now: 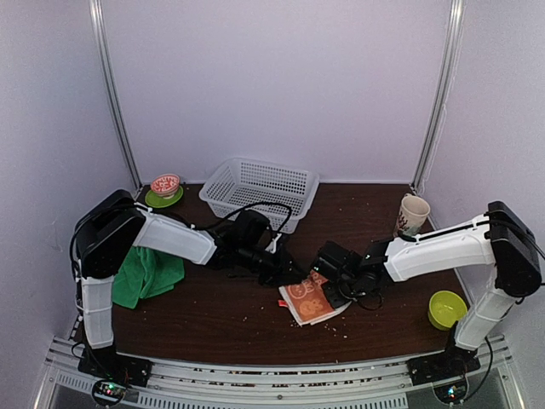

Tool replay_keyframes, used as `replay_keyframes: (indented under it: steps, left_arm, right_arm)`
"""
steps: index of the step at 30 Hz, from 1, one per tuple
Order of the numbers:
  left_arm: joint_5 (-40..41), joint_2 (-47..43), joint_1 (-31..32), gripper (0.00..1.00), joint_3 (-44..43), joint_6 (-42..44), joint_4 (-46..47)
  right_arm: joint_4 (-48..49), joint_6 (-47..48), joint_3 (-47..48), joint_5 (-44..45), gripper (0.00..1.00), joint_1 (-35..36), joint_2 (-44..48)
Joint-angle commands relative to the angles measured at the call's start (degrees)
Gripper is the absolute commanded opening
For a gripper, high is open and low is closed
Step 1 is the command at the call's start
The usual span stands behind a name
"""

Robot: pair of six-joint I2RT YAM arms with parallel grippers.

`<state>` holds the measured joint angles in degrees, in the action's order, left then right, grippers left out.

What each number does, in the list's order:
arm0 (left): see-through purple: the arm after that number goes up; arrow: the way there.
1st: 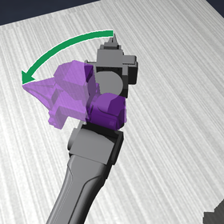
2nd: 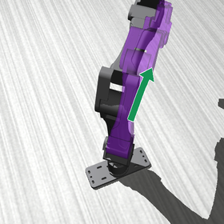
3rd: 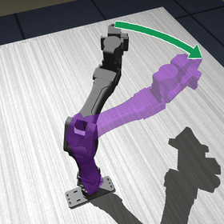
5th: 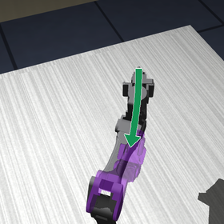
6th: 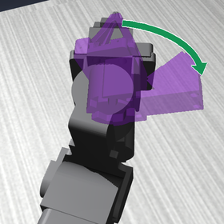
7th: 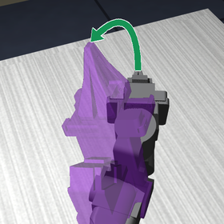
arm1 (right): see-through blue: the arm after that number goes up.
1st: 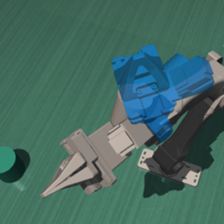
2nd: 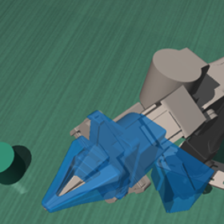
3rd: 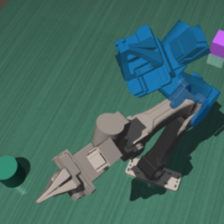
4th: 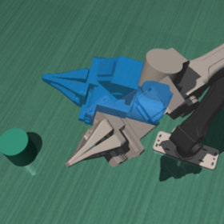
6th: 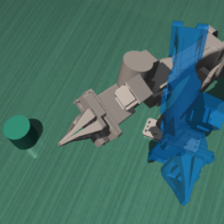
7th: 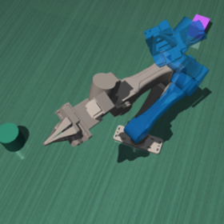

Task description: Roll the towels

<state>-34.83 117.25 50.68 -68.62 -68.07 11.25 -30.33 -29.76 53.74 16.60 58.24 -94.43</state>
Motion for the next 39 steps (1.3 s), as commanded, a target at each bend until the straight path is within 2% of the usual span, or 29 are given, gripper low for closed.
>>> replay_keyframes:
  steps: [1,8,14,18,30,39]
  left_arm:
    - [1.31,-0.76,-0.31,0.21,1.59,-0.21,4.36]
    - [0.82,0.75,-0.31,0.2,1.71,-1.3,6.57]
    - [0.21,1.72,-0.31,0.2,1.67,-1.96,7.74]
    - [0.13,2.03,-0.31,0.2,1.39,-2.09,7.96]
    - [-0.08,1.68,-0.31,0.2,2.69,-2.71,9.14]
    - [-0.22,1.07,-0.31,0.19,3.68,-2.9,10.04]
  right_arm:
    - [-6.79,-0.2,3.23,9.1,0.03,2.79,-2.07]
    - [-8.35,-0.96,5.24,10.77,0.06,6.08,-3.74]
    - [-8.68,-1.41,6.05,11.18,0.19,8.13,-3.68]
    - [-8.66,-1.62,6.65,10.91,0.22,9.18,-3.4]
    - [-7.11,-1.05,7.9,8.8,0.23,11.56,-3.79]
    - [-9.95,-3.07,7.66,16.07,0.09,12.02,-9.22]
